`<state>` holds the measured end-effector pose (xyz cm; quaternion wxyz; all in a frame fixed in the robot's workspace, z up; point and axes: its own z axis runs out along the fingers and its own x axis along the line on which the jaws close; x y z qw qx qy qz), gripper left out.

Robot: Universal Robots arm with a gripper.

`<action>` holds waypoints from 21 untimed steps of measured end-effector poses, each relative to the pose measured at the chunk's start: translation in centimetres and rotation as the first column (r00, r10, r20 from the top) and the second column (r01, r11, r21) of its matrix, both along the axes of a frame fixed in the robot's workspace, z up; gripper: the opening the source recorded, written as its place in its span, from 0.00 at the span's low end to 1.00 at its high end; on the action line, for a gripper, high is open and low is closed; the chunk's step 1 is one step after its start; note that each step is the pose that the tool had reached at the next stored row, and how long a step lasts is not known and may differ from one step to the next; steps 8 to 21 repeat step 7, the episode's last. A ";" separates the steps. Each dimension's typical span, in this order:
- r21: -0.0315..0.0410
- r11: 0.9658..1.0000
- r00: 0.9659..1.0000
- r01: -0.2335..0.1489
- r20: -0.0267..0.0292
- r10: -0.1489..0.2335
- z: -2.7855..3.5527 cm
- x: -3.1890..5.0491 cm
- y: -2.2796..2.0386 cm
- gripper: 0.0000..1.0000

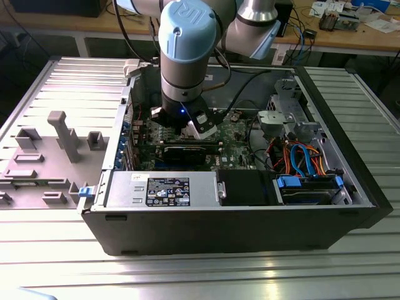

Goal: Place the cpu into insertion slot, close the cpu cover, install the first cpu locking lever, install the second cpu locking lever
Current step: 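Install the second cpu locking lever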

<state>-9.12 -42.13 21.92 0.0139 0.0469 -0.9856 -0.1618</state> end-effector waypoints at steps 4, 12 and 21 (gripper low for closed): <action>0.000 1.000 1.000 0.000 0.000 0.000 0.00 0.00 0.00 0.11; 0.001 1.000 1.000 0.000 0.000 0.000 0.00 0.00 0.00 0.11; 0.001 1.000 1.000 0.000 0.000 0.000 0.00 0.00 0.00 0.11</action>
